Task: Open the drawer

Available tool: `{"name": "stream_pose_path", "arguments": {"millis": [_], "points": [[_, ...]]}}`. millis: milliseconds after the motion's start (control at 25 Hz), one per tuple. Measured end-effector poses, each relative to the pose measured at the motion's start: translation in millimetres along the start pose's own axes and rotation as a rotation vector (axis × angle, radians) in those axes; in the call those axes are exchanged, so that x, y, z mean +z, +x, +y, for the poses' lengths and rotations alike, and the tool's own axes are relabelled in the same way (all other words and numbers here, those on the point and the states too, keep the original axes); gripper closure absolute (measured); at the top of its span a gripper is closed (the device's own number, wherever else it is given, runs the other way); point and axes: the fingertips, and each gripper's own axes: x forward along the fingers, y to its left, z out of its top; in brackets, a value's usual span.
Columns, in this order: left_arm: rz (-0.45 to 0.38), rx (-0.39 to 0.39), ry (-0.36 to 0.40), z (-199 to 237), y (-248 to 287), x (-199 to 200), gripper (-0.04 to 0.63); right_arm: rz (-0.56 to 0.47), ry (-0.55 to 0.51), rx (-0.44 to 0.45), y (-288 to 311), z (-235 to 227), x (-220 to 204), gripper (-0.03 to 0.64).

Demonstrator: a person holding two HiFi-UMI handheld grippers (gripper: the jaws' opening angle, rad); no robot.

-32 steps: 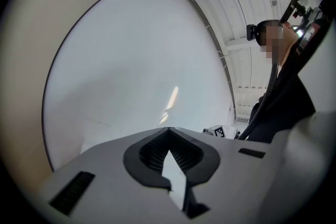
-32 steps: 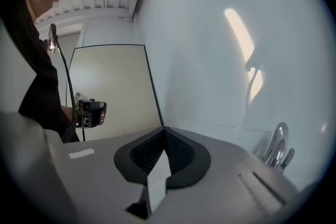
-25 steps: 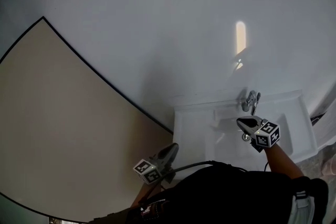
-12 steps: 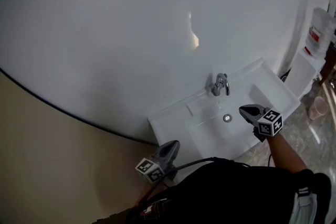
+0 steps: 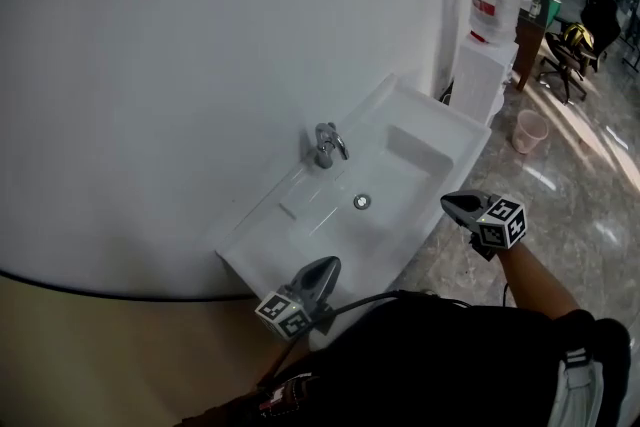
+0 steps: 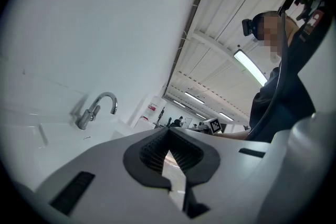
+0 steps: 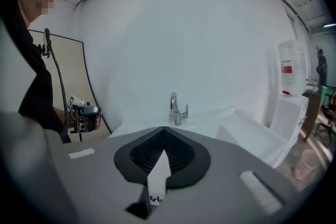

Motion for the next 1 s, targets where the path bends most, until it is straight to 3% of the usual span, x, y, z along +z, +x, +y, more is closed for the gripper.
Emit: {"name": "stream_pose_path", "arguments": {"millis": [320,720,1000], "points": [[0.038,-0.038,0.047,-32,56,-17,0.595,-0.025,0.014,-0.054,-63,-50,-25,0.615],[0.025,-0.003,0.064,-86,184,-56,0.595,-0.035,-0.022,-0.006,-137,-165,-44,0.615],[0.129,-0.111,0.062,-122,280,-106,0.595,-0.087,0.012,-0.025,-155,-232,-60,0.615]]}}
